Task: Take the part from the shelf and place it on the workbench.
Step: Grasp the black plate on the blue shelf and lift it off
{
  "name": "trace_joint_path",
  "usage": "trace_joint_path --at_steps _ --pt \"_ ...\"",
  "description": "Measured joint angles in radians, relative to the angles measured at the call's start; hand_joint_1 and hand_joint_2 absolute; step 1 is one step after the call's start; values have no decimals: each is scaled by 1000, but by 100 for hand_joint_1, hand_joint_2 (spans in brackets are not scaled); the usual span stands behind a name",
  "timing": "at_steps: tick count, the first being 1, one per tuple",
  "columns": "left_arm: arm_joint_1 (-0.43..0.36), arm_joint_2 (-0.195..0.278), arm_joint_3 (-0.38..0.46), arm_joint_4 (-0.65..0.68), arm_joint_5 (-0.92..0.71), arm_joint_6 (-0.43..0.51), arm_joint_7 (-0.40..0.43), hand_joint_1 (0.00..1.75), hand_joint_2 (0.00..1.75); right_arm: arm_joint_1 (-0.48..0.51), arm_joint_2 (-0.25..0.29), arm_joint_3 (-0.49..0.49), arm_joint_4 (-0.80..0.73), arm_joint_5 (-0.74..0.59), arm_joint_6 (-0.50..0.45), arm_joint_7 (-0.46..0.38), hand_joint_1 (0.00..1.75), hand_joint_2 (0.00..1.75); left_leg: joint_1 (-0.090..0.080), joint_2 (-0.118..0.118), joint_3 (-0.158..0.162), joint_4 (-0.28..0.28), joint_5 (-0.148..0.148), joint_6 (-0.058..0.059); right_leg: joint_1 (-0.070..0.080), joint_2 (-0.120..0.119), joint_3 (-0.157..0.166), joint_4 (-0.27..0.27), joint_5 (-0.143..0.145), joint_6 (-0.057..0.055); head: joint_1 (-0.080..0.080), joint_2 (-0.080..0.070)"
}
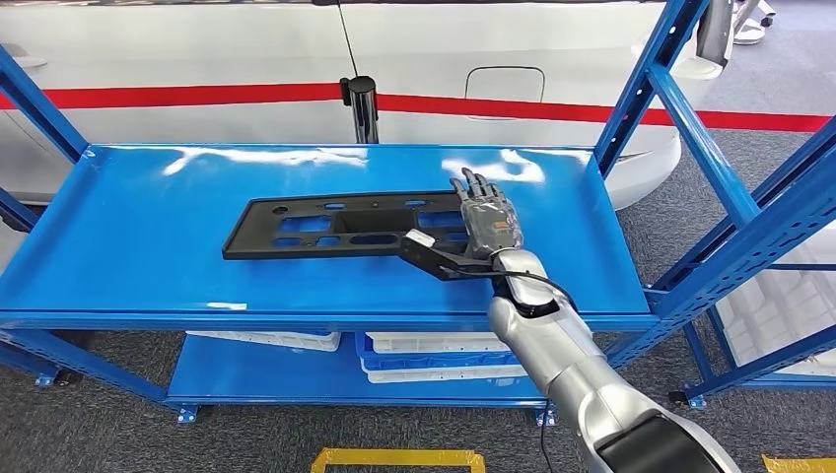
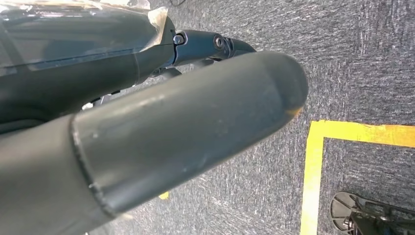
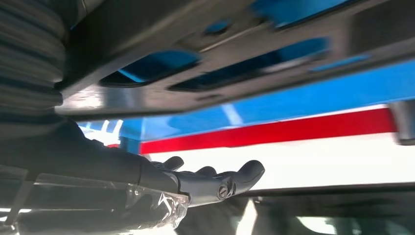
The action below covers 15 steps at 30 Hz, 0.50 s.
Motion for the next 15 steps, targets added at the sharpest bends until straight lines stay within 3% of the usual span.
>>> trace_joint_path --at_steps 12,15 --pt "0 2 0 0 -14 -7 -7 0 0 47 -20 -92 -38 30 -1 -5 10 175 0 0 1 0 0 0 0 0 1 0 0 0 0 0" --pt "0 3 0 0 -14 -7 -7 0 0 49 -21 -97 -41 30 0 -5 127 175 0 0 2 0 0 0 0 0 1 0 0 0 0 0"
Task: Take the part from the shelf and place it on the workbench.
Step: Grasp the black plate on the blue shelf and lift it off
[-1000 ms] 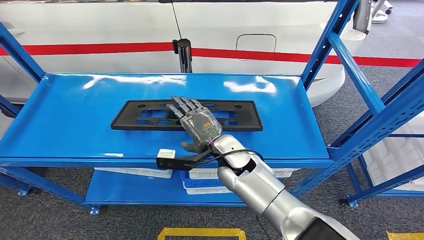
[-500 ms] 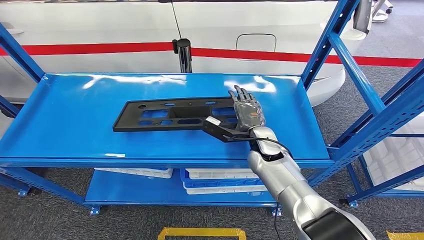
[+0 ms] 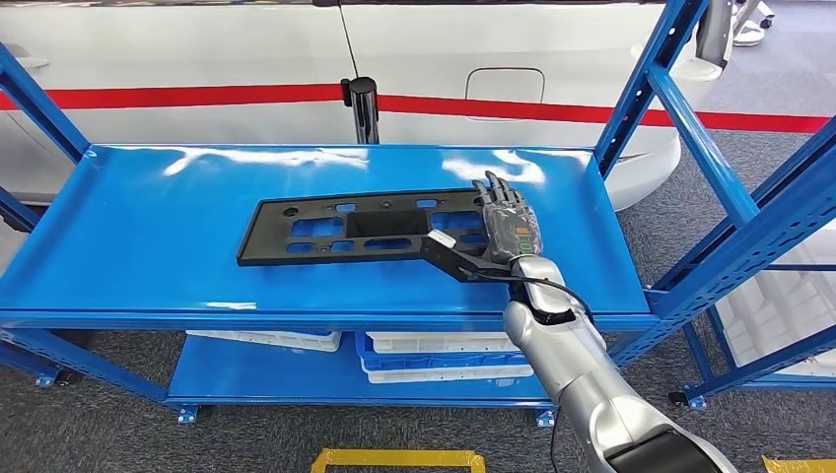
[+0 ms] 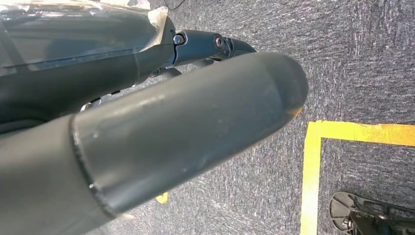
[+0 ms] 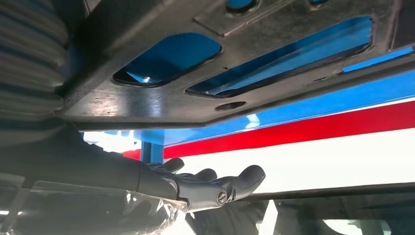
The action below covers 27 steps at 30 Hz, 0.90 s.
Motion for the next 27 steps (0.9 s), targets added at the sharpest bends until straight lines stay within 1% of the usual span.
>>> trace_joint_path --at_steps 1,2,7,16,24,26,27 --pt "0 0 0 0 0 0 0 0 0 1 0 -2 0 1 0 0 168 175 0 0 0 0 0 0 0 0 0 0 0 0 0 0" --pt "0 0 0 0 -2 0 0 0 0 4 0 -3 -1 2 1 0 170 175 0 0 0 0 0 0 0 0 0 0 0 0 0 0" --pt "0 0 0 0 -24 -4 -7 0 0 35 -5 -19 -33 20 0 -4 170 175 0 0 0 0 0 0 0 0 0 0 0 0 0 0" --pt "-9 0 -1 0 -69 -8 -16 0 0 111 -29 -59 -170 47 -1 -24 173 175 0 0 0 0 0 0 0 0 0 0 0 0 0 0" --pt "-15 0 -1 0 -88 1 -31 0 0 156 -42 -79 -273 53 -2 -51 175 175 0 0 0 0 0 0 0 0 0 0 0 0 0 0" --pt "-15 0 -1 0 -89 9 -47 0 0 165 -42 -81 -295 40 1 -60 175 175 0 0 0 0 0 0 0 0 0 0 0 0 0 0" --pt "-15 0 0 -1 -90 22 -74 0 0 171 -42 -82 -307 21 5 -68 175 175 0 0 0 0 0 0 0 0 0 0 0 0 0 0"
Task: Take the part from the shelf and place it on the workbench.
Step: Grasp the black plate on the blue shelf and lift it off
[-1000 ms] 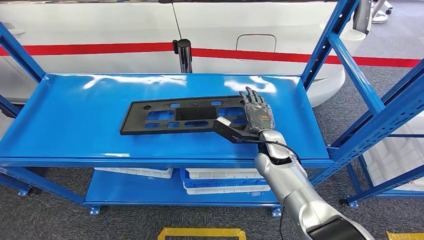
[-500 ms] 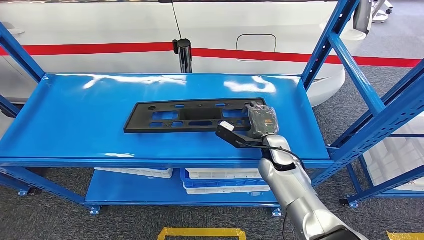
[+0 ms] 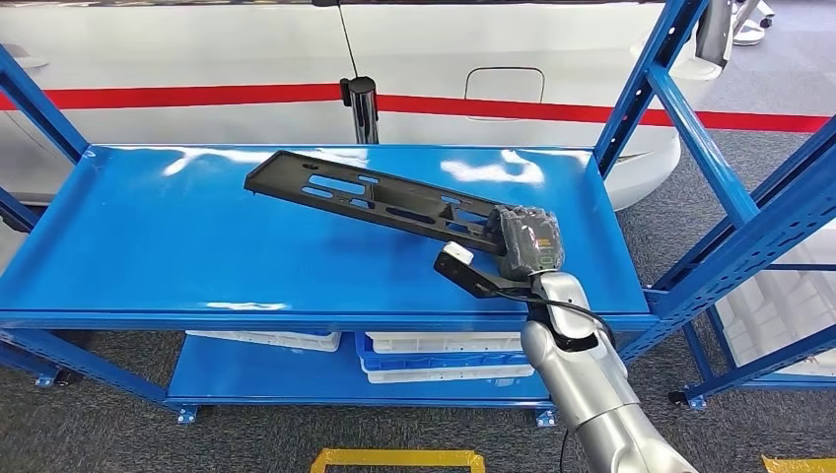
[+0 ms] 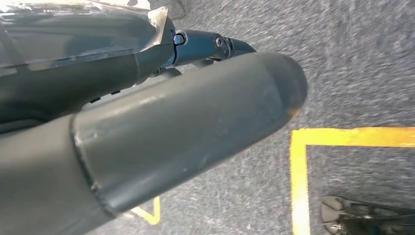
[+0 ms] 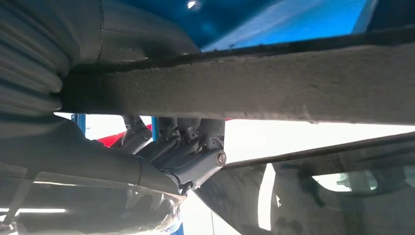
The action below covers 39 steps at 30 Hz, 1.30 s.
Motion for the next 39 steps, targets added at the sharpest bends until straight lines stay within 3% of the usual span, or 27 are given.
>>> trace_joint_path --at_steps 4,7,11,18,23,30,36,39 --pt "-9 -3 6 -3 -8 123 -210 0 0 43 -3 -18 -87 -115 30 -31 175 175 0 -1 -1 0 0 0 0 -1 0 0 0 0 0 0" --pt "-24 -8 35 -8 32 171 -316 0 0 71 -8 -29 -156 -129 36 -46 175 175 0 0 -1 0 0 0 0 0 -1 0 0 0 0 0" --pt "-42 -19 125 -18 164 176 -458 0 0 77 -14 -29 -259 -77 -9 -54 175 175 0 0 -2 0 0 0 0 0 -1 0 0 0 0 0" --pt "-79 -41 219 -35 202 102 -655 0 0 29 -43 -28 -478 -177 -37 -91 175 175 0 0 -2 0 0 0 0 -1 -1 0 0 0 0 0" --pt "-92 -48 235 -36 202 80 -666 0 0 12 -64 -23 -561 -192 -37 -95 175 175 0 0 -2 0 0 0 0 -1 -1 0 0 0 0 0" --pt "-92 -56 242 -36 180 80 -618 0 0 4 -109 -4 -621 -225 -43 -111 175 175 0 0 -2 0 0 0 0 -1 -1 0 0 0 0 0" --pt "-74 -58 243 -34 168 64 -540 0 0 3 -149 11 -651 -266 -44 -106 175 175 0 0 -2 0 0 0 0 -1 -1 0 0 0 0 0" --pt "-64 -58 248 -32 187 -16 -483 0 0 3 -160 21 -655 -314 -41 -112 175 175 0 0 -3 0 0 0 0 -1 -1 0 0 0 0 0"
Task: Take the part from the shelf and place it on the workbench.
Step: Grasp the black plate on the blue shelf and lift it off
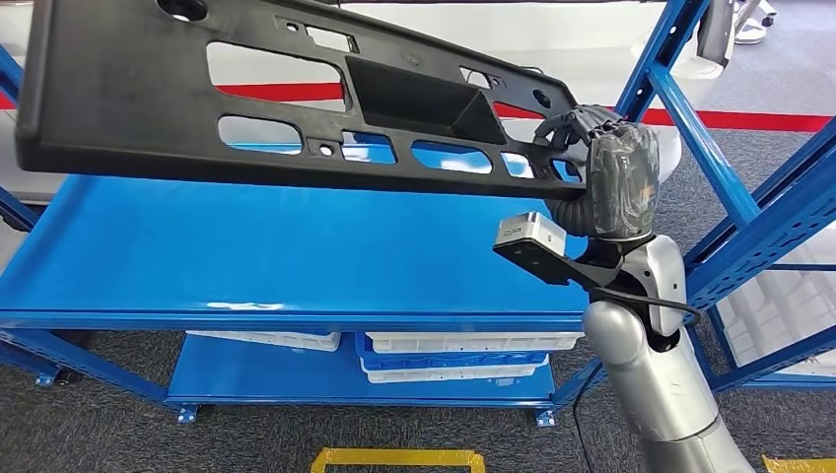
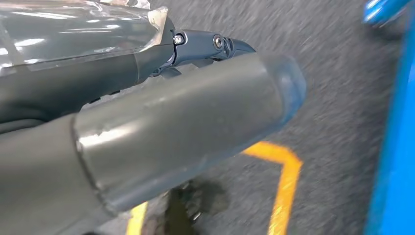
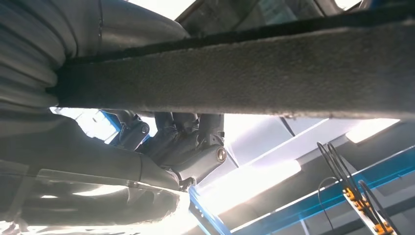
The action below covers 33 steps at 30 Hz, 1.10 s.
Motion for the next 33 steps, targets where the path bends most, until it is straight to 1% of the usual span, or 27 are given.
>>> trace_joint_path --at_steps 3,5,8,15,20,24,26,27,28,29,30,31,32,33 --pt "11 0 17 0 35 -135 13 0 0 3 -1 9 0 -90 3 -21 175 175 0 0 0 0 0 0 0 0 0 0 0 0 0 0" --pt "16 0 25 0 38 -164 4 0 0 6 -1 13 0 -141 3 -35 175 175 0 0 0 0 0 0 0 0 0 0 0 0 0 0" --pt "18 0 28 0 38 -168 1 0 0 9 -2 19 0 -168 3 -44 175 175 0 0 0 0 0 0 0 0 0 0 0 0 0 0" --pt "20 1 29 0 38 -169 0 0 0 10 -4 29 0 -178 5 -49 175 175 0 0 0 0 0 0 0 0 0 0 0 0 0 0" --pt "20 1 29 1 24 -176 26 0 0 8 2 37 2 -224 32 -54 175 175 -3 0 -2 3 -4 5 -8 0 0 -1 0 4 0 0" --pt "20 1 28 1 10 -184 47 0 0 -4 19 46 4 -236 45 -55 175 175 -5 -1 -4 9 -7 12 -15 0 1 -1 0 13 0 0" --pt "20 0 28 1 10 -186 54 0 0 -13 26 52 4 -236 50 -56 175 175 -1 0 -3 5 -2 21 -15 0 0 0 0 19 0 0" --pt "20 0 28 1 10 -188 56 0 0 -17 28 55 4 -235 53 -55 175 175 1 1 0 0 3 27 -14 -1 -3 9 -8 20 0 0" --pt "20 -1 28 1 10 -192 58 0 0 -21 30 57 5 -234 57 -53 175 175 4 2 2 -6 7 32 -12 -1 -14 33 -26 17 1 0" --pt "20 -1 28 1 11 -198 58 0 0 -26 30 60 6 -233 62 -51 175 175 6 3 4 -11 11 37 -11 -1 -35 82 -56 11 3 0" --pt "20 -2 28 2 12 -206 57 0 0 -30 30 62 7 -233 65 -48 175 175 5 4 3 -12 13 39 -11 -2 -63 150 -89 5 4 0" --pt "20 -1 28 2 14 -212 56 0 0 -32 30 64 9 -233 69 -45 175 175 5 4 1 -11 14 40 -11 -2 -94 223 -121 1 5 0" --pt "21 -1 28 3 15 -218 54 0 0 -34 30 66 12 -235 72 -43 175 175 5 4 -2 -11 15 40 -11 -2 -118 283 -142 1 5 0" --pt "22 -1 28 4 15 -222 53 0 0 -35 30 67 15 -237 75 -42 175 175 5 3 -4 -11 17 40 -12 -2 -125 308 -146 6 5 0"
